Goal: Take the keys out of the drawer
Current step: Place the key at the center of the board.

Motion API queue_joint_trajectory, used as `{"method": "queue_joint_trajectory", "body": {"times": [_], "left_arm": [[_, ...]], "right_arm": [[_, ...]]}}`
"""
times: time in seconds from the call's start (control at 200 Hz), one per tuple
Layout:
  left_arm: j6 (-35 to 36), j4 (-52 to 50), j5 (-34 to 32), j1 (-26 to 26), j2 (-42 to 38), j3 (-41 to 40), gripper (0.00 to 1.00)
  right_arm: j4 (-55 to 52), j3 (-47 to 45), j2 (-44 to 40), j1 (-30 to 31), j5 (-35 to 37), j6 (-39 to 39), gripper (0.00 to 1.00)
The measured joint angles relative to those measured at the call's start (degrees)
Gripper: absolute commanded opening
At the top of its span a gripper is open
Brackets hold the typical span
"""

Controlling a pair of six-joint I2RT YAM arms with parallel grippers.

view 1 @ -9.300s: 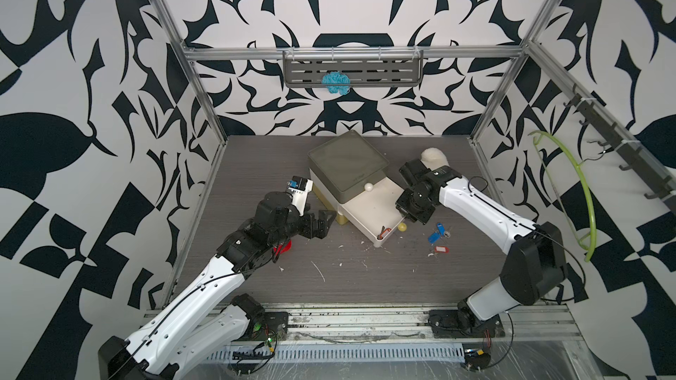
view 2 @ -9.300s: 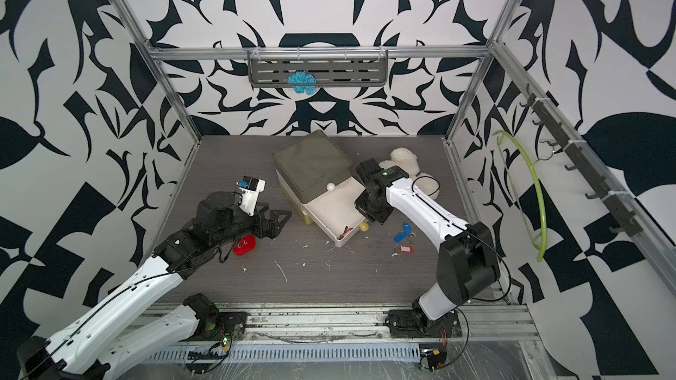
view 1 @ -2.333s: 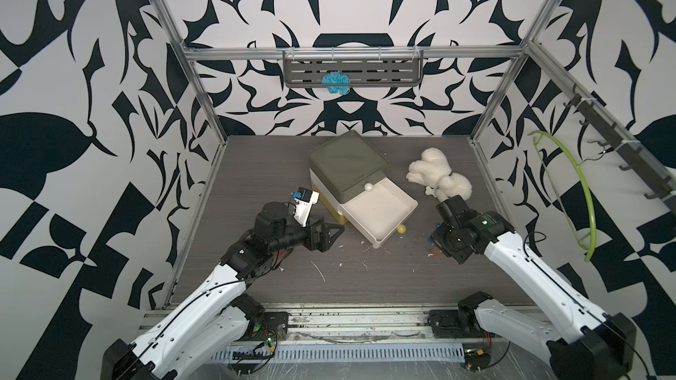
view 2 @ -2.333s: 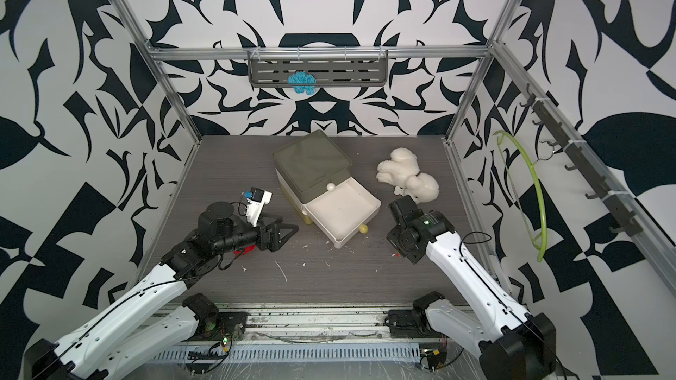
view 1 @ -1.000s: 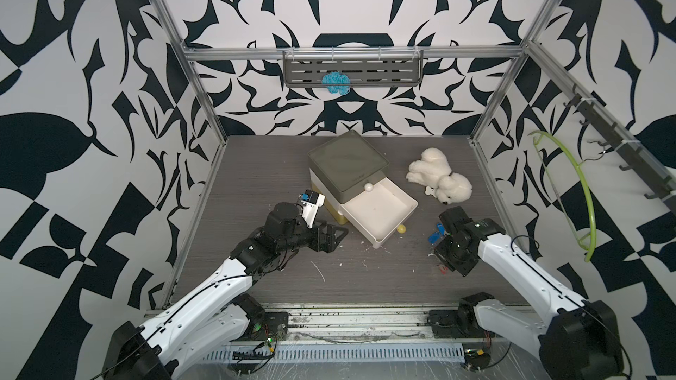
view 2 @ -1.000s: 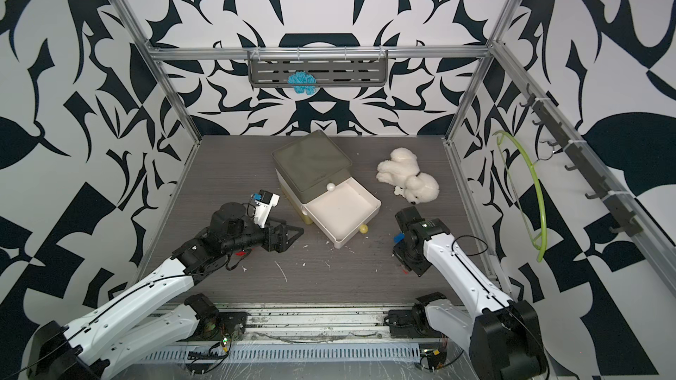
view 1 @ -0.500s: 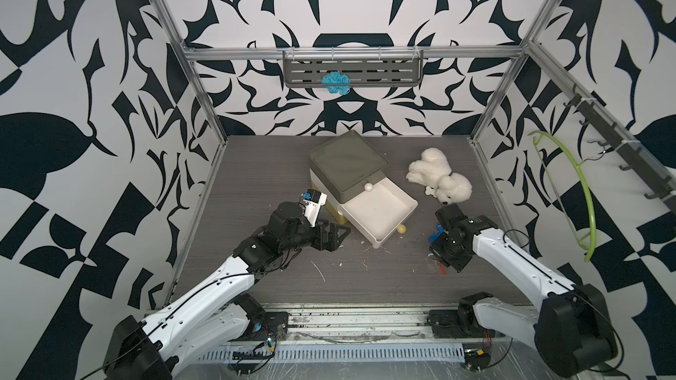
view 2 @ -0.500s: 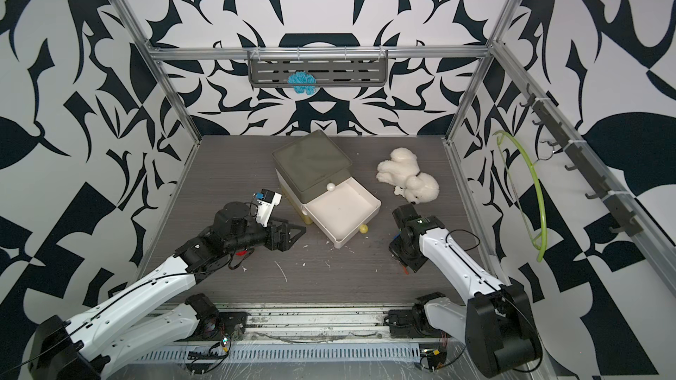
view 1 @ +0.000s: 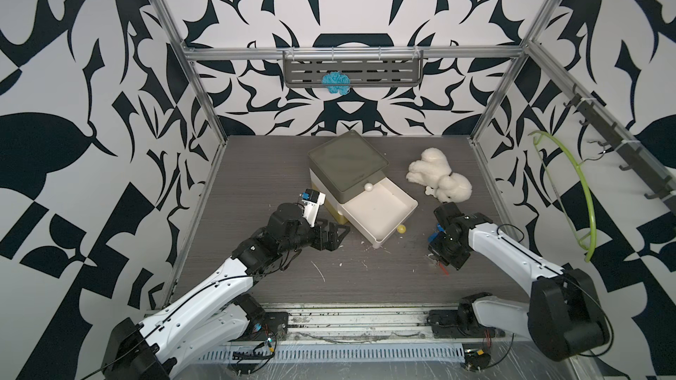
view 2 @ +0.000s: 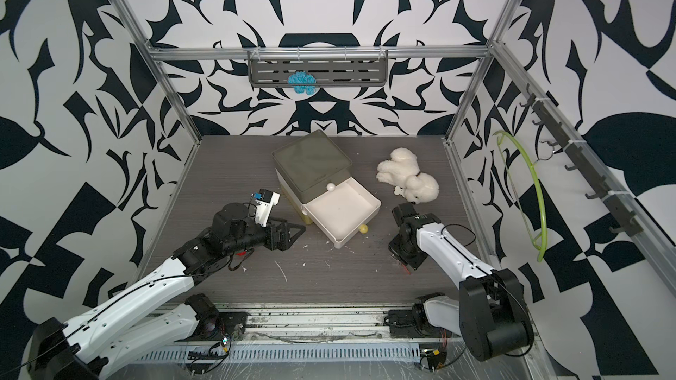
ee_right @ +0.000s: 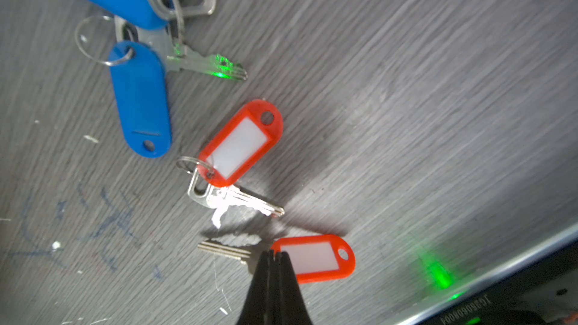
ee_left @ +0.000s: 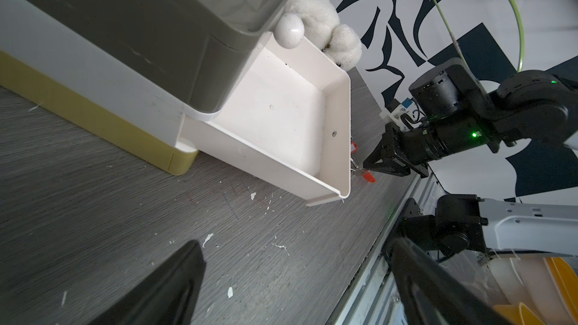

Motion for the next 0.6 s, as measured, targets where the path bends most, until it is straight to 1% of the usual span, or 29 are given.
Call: {"method": "queue_joint_trajectory", "body": {"times": [0.155, 0.245, 0.28, 0.39, 0.5, 0.6], "left_arm": [[0.0, -0.8, -0.7, 0.0, -0.4, 0.0, 0.99], [0.0, -1.5, -1.6, 0.0, -1.0, 0.0, 0.99], [0.0, -1.9, -2.0, 0.0, -1.3, 0.0, 0.99], [0.0, -2.8, -3.5, 0.0, -2.6, 0.0, 0.99], [0.0, -3.4, -5.3, 0.0, -4.5, 0.0, 0.99], [-0.2, -4.3, -6.8, -0.1, -6.1, 0.0, 0.99]], "right_arm": [[0.5, 0.0, 1.0, -0.2, -0.2, -0.4, 0.22], [0.5, 0.0, 1.1, -0.3, -0.3, -0.9, 0.23], [0.5, 0.0, 1.1, -0.3, -0.4, -1.0, 0.26], [0.5, 0.0, 1.0, -0.3, -0.7, -1.2, 0.27], [0.1, 0.2, 0.4, -0.3, -1.1, -1.3, 0.32], [-0.9, 1.4, -1.1, -0.3, -1.8, -1.4, 0.4]]}}
